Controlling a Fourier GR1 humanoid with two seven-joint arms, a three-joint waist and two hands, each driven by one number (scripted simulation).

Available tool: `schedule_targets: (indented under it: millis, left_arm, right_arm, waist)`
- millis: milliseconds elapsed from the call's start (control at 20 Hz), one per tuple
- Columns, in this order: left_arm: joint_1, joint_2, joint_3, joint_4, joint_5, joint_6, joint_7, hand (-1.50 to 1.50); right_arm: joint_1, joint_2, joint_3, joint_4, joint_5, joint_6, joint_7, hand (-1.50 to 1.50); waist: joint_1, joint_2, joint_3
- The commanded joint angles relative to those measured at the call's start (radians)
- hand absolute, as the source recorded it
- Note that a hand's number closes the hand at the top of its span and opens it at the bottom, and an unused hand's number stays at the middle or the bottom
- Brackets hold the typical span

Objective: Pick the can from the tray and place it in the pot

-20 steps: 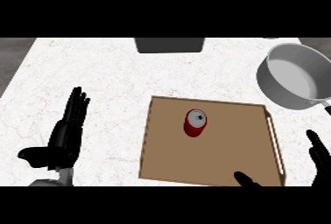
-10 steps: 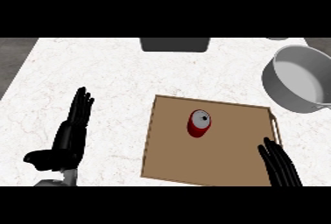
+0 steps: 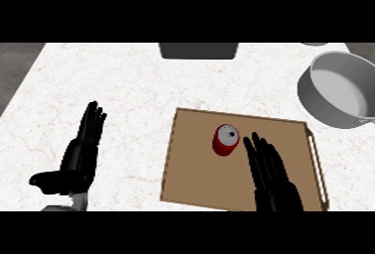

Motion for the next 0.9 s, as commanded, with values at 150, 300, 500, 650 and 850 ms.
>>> schedule_targets:
  millis: [150,300,500,650,850]
  left_arm:
    - [0.011,-0.042,-0.010,0.016,-0.042,0.008,-0.028,0.00]
    - [-0.040,-0.051,0.052,0.113,-0.026,-0.022,-0.066,0.00]
    - [0.018,-0.043,0.035,-0.026,-0.059,-0.043,0.022,0.00]
    - [-0.046,-0.034,0.110,0.050,-0.016,-0.091,0.025,0.00]
    - [0.033,-0.034,0.119,0.020,-0.024,-0.118,-0.036,0.00]
  right_arm:
    - [-0.208,0.003,0.045,0.174,-0.007,0.059,0.279,-1.50]
    - [-0.222,0.003,0.034,0.174,-0.061,0.093,0.275,-1.50]
    - [-0.281,0.003,-0.023,0.269,-0.091,0.054,0.224,-1.50]
    - [-0.290,0.003,-0.026,0.312,-0.097,0.015,0.217,-1.50]
    - [-0.271,-0.039,-0.094,0.329,-0.113,-0.013,0.136,-1.50]
  waist:
    - [-0.004,-0.001,0.001]
    - [-0.009,-0.001,0.001]
    - [-0.007,-0.002,0.002]
    - [-0.009,-0.002,0.002]
    - [-0.008,-0.003,0.002]
